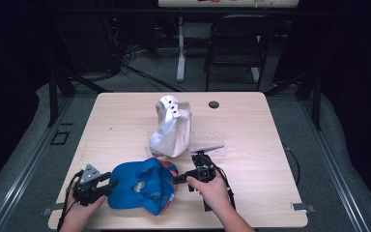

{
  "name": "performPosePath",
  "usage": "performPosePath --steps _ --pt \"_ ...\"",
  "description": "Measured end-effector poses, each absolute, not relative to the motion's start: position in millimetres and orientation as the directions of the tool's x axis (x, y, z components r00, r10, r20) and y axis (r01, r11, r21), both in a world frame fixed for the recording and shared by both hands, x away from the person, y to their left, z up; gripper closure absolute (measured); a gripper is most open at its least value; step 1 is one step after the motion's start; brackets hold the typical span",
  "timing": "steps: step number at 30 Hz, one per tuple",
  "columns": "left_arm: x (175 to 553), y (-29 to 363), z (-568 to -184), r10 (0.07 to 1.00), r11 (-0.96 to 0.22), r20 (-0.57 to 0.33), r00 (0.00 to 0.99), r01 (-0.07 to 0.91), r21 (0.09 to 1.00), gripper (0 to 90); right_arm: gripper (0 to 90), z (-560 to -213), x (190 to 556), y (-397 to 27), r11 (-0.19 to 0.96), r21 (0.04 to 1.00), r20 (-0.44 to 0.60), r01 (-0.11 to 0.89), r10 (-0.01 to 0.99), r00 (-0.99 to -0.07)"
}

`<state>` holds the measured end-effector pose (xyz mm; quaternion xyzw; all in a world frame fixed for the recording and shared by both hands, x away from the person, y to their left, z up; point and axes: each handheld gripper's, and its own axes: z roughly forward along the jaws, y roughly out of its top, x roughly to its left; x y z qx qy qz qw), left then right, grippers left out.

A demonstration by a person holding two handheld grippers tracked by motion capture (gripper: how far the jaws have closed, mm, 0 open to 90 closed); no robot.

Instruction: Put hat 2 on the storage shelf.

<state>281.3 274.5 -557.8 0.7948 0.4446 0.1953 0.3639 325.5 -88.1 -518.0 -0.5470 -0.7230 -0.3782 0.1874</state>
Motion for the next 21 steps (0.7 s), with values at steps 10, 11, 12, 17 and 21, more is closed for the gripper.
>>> performPosePath --steps 10,11,12,17,21 --pt "280.8 274.3 -557.3 0.845 -0.348 -0.005 0.534 0.559 0.753 57.3 78.2 -487.2 333.5 -87.1 0.155 0.298 0.708 0.942 0.626 -0.327" --pt "280.6 273.6 -557.5 0.846 -0.345 -0.008 0.533 0.56 0.754 57.3 78.3 -484.1 334.3 -87.3 0.162 0.301 0.705 0.94 0.626 -0.333" --pt "280.6 273.5 -557.3 0.844 -0.351 -0.005 0.537 0.558 0.752 57.3 78.3 -480.8 335.0 -87.7 0.167 0.303 0.702 0.938 0.626 -0.339" --pt "280.3 273.6 -556.7 0.844 -0.35 -0.004 0.536 0.556 0.754 57.3 78.4 -467.1 336.9 -88.0 0.17 0.307 0.7 0.937 0.626 -0.343" --pt "280.0 274.2 -556.2 0.845 -0.347 -0.006 0.534 0.556 0.755 57.3 78.5 -458.8 340.1 -91.9 0.203 0.276 0.705 0.939 0.622 -0.341"
